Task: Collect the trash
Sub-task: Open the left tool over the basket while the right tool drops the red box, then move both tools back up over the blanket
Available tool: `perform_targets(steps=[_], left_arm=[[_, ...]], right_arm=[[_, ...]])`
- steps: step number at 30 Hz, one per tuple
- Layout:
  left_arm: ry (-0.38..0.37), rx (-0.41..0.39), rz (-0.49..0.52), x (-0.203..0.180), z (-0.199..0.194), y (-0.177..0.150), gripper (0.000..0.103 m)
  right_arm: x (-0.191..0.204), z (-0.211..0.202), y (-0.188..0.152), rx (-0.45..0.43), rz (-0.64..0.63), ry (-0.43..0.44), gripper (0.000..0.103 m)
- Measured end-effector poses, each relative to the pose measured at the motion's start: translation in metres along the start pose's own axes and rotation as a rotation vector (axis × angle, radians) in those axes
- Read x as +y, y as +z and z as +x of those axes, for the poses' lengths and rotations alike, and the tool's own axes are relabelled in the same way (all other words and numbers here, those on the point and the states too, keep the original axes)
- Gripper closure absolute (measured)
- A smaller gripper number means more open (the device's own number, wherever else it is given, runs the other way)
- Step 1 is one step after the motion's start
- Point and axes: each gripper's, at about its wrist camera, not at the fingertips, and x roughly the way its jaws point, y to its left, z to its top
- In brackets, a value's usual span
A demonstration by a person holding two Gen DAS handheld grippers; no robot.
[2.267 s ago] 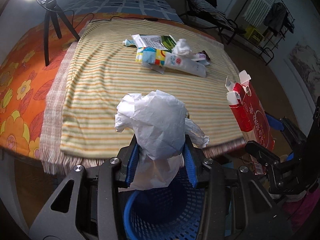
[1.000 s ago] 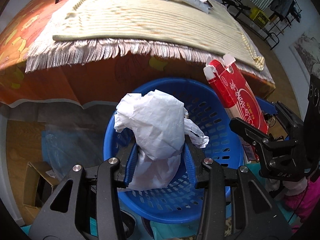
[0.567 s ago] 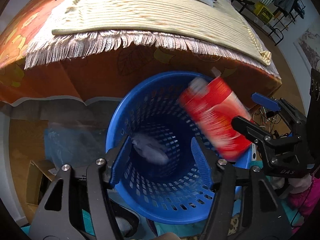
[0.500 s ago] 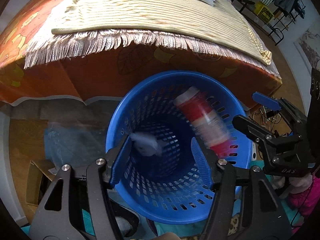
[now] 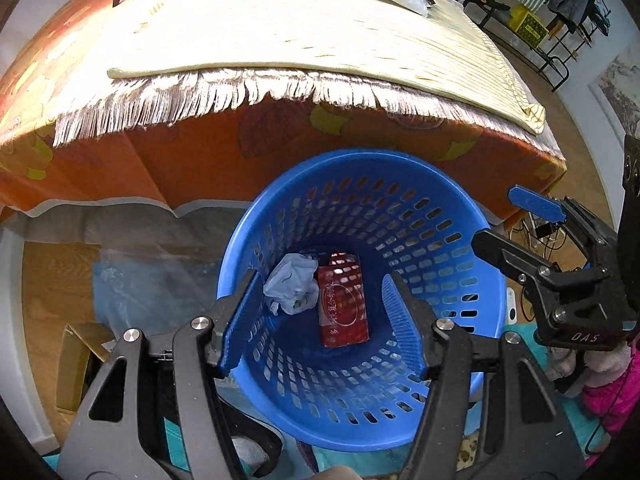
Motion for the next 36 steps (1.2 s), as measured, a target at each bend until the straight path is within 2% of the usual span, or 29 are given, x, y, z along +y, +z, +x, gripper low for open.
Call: perform_targets(steps=[9,20,24,32,36], left_arm=[[0.007,-0.004,0.008,-0.005,-0.002,0.011,0.039],[-0.003,-0.038,0.031,-0.013,-0.014,0.06,0.039],[0.007,-0.056,0.046,-0.013,-0.019,0.091,0.039],[0.042,-0.123,0.075,-0.005,-0.028,0.165,0.039],[0.041,-0.15,0.068,0.002,-0.028,0.2,0.039]], right_arm=[[-0.012,-0.007,0.014,-0.005,0.037,0.007,0.01],[-0.042,-0.015,0.053,-0.018,0.082,-0.006,0.006],[-0.056,-0.018,0.075,-0.025,0.077,-0.026,0.006],[-0.091,-0.02,0.125,-0.079,0.119,-0.008,0.003],[-0.097,-0.006,0.153,-0.064,0.072,0.002,0.004]])
